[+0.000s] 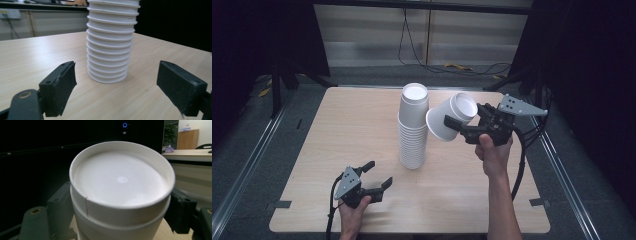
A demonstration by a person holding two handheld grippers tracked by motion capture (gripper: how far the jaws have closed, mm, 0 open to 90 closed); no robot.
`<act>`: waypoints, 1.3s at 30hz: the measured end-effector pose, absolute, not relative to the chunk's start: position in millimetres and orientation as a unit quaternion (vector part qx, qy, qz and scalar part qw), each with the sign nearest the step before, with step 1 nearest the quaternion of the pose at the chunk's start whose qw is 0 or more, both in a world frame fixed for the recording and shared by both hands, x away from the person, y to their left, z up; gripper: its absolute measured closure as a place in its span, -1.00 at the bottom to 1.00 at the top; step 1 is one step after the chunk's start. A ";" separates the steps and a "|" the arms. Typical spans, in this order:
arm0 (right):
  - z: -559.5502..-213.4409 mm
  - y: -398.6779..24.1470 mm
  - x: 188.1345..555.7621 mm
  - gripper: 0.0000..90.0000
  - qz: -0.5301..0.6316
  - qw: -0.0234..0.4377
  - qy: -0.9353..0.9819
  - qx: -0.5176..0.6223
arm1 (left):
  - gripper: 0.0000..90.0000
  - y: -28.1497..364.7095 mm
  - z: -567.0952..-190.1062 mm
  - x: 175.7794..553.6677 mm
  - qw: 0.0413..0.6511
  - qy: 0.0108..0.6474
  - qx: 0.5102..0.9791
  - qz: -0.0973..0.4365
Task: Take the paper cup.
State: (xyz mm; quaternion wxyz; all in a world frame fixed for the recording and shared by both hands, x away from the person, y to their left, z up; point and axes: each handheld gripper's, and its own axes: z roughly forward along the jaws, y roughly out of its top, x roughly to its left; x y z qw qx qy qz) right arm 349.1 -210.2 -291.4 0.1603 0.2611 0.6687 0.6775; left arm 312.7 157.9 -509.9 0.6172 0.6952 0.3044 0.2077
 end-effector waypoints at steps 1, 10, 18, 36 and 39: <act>-291.4 -210.2 349.1 -0.51 0.678 0.160 0.669 0.261 | -0.65 157.9 -509.9 312.7 0.617 0.304 0.695 0.208; -317.5 -206.7 338.6 -0.51 0.679 0.140 0.670 0.266 | -0.65 148.0 -497.8 313.4 0.612 0.291 0.710 0.191; -341.7 -207.4 333.1 -0.51 0.679 0.122 0.670 0.275 | -0.63 139.0 -483.0 314.5 0.626 0.254 0.717 0.169; -386.1 -194.0 334.5 -0.51 0.671 0.073 0.684 0.278 | -0.65 127.6 -471.4 313.6 0.638 0.223 0.722 0.148; -392.1 -192.7 334.5 -0.51 0.669 0.070 0.685 0.278 | -0.65 125.0 -471.6 313.5 0.640 0.218 0.723 0.143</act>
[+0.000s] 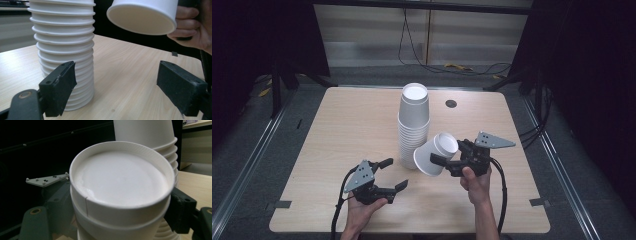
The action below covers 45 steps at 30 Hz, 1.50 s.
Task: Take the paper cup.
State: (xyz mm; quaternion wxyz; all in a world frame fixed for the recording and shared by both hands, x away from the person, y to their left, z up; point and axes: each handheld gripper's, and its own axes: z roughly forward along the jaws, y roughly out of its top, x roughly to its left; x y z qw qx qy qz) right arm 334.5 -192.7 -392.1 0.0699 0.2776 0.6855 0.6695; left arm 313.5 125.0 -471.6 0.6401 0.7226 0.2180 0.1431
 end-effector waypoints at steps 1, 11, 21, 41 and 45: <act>-394.0 -192.0 334.2 -0.51 0.668 0.067 0.687 0.279 | -0.65 124.3 -471.4 313.4 0.640 0.217 0.724 0.141; -416.6 -187.4 333.7 -0.51 0.664 0.049 0.689 0.287 | -0.65 118.6 -470.4 312.6 0.640 0.200 0.731 0.128; -428.5 -180.0 331.9 -0.50 0.661 0.039 0.695 0.282 | -0.65 113.1 -468.0 312.0 0.643 0.190 0.733 0.115; -439.2 -165.9 330.0 -0.50 0.649 0.008 0.720 0.245 | -0.75 98.5 -468.0 314.6 0.634 0.156 0.753 0.084; -440.7 -161.0 329.8 -0.50 0.647 0.001 0.725 0.237 | -0.77 95.0 -468.8 315.4 0.627 0.145 0.761 0.084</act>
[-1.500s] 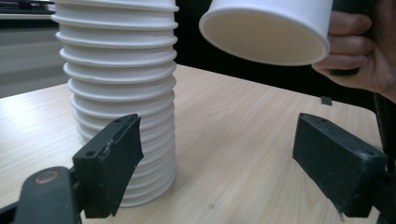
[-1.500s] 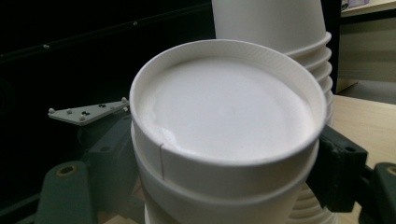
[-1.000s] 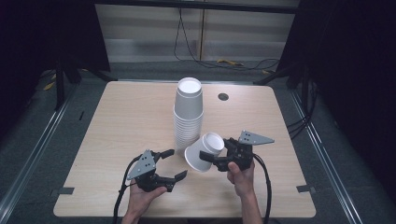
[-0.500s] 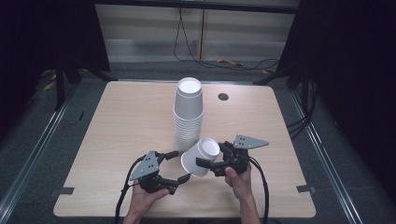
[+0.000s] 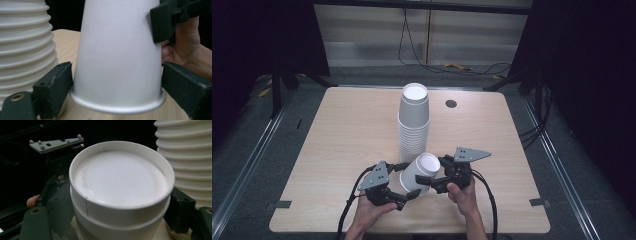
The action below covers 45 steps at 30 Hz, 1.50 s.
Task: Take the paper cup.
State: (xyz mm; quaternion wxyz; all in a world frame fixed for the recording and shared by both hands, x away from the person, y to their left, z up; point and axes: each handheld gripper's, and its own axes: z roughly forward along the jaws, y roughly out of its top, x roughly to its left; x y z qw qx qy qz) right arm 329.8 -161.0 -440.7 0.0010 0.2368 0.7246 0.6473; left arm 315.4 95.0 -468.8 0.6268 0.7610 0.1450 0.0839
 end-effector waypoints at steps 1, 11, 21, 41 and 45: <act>-441.2 -160.0 329.8 -0.50 0.649 -0.003 0.724 0.233 | -0.79 94.7 -468.9 315.7 0.624 0.143 0.763 0.084; -442.5 -154.4 329.0 -0.50 0.659 -0.014 0.721 0.216 | -0.80 91.3 -471.3 320.5 0.635 0.135 0.759 0.048; -443.7 -152.3 328.6 -0.51 0.660 -0.020 0.724 0.202 | -0.72 88.7 -472.1 321.3 0.642 0.128 0.756 0.035; -446.0 -153.3 330.5 -0.70 0.648 0.001 0.729 0.221 | -0.66 95.6 -473.8 325.4 0.613 0.141 0.776 0.050; -445.5 -156.8 329.5 -0.70 0.646 0.010 0.729 0.226 | -0.66 99.2 -475.8 328.2 0.611 0.150 0.775 0.054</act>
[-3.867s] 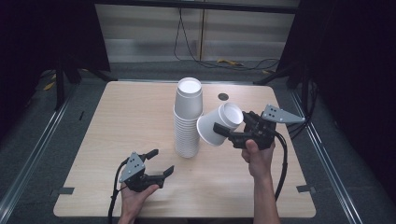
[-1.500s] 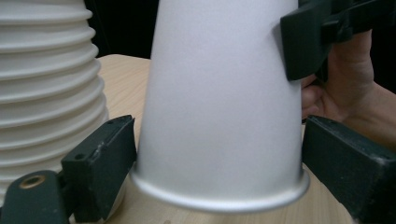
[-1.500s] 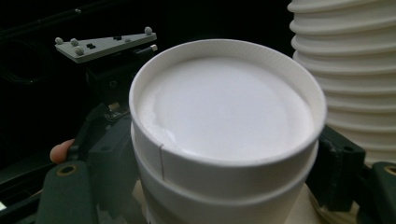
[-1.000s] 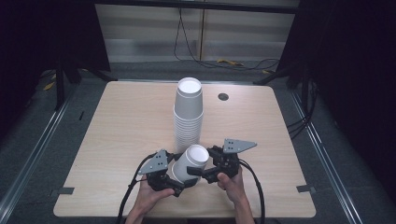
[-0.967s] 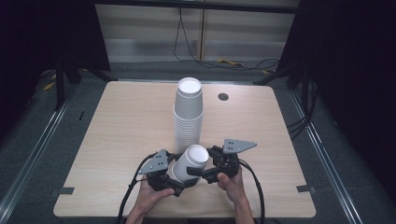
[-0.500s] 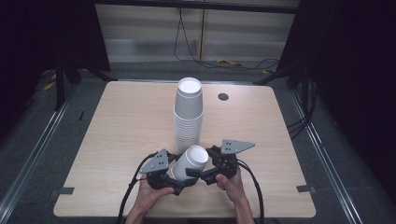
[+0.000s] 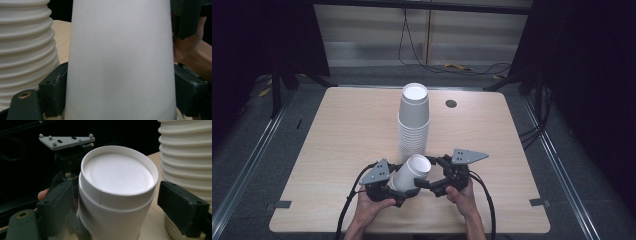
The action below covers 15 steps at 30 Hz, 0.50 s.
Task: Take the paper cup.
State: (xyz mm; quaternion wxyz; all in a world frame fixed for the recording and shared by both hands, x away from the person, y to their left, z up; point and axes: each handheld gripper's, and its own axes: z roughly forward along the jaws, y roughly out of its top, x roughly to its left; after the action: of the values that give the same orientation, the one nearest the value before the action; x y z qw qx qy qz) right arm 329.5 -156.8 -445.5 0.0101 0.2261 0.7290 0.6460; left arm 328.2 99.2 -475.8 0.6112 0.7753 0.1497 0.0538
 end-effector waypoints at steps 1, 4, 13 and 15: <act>-445.4 -157.5 329.2 -0.70 0.643 0.012 0.731 0.227 | -0.66 100.1 -475.8 328.8 0.609 0.151 0.777 0.055; -445.3 -160.3 328.8 -0.70 0.635 0.018 0.737 0.231 | -0.66 102.4 -475.2 331.0 0.607 0.155 0.777 0.063; -442.9 -170.8 326.2 -0.69 0.605 0.034 0.757 0.244 | -0.66 107.5 -475.2 338.7 0.574 0.160 0.800 0.074; -443.7 -170.8 326.6 -0.68 0.601 0.036 0.761 0.243 | -0.66 108.4 -474.6 338.3 0.570 0.156 0.803 0.073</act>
State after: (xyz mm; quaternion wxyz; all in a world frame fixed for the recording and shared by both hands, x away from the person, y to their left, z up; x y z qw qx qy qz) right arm 326.6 -170.8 -443.7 0.0361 0.2425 0.7611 0.6005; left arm 338.3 108.4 -474.6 0.5700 0.8033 0.1564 0.0730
